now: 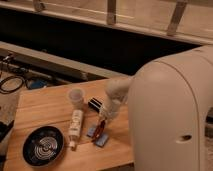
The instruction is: Place the pepper on the white sponge
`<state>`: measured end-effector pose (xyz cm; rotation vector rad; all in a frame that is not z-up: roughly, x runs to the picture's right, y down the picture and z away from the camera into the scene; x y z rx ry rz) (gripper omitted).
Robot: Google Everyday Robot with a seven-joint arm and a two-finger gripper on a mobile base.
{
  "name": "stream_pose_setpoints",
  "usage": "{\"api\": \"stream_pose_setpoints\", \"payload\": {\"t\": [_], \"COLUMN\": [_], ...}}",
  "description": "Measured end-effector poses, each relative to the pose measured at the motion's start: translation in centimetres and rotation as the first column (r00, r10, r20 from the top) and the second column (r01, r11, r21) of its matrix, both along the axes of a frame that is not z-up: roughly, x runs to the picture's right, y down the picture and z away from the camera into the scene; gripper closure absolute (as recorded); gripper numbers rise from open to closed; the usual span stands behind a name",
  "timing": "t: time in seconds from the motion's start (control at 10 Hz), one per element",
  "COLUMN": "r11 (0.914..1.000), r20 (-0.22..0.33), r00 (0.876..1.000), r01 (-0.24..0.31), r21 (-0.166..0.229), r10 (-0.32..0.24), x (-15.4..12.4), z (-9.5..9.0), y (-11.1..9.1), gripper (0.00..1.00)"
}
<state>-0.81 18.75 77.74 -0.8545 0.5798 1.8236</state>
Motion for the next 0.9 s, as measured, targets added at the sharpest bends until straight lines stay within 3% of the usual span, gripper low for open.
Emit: {"api": "stream_pose_setpoints", "payload": {"t": [0.2, 0.4, 0.5, 0.7, 0.8, 0.9], "r11": [0.9999, 0.9953, 0.9928, 0.9962, 0.9959, 0.9954], "r20": [0.009, 0.074, 0.097, 0.08, 0.075, 0.078], "r00": [1.0, 0.997, 0.994, 0.997, 0.997, 0.997], "r01": [-0.01, -0.044, -0.05, 0.001, 0.014, 0.012], "r21": [0.013, 0.086, 0.108, 0.087, 0.089, 0.095], "r10": [0.01, 0.038, 0.04, -0.008, -0.021, -0.02], "x": [0.2, 0.2, 0.3, -0.8, -1.0, -1.0], "z": [-0.1, -1.0, -1.5, -1.9, -1.7, -1.5], "y": [-0.1, -0.8, -1.3, -0.9, -1.0, -1.1], "gripper": [0.2, 0.22, 0.3, 0.5, 0.56, 0.56]}}
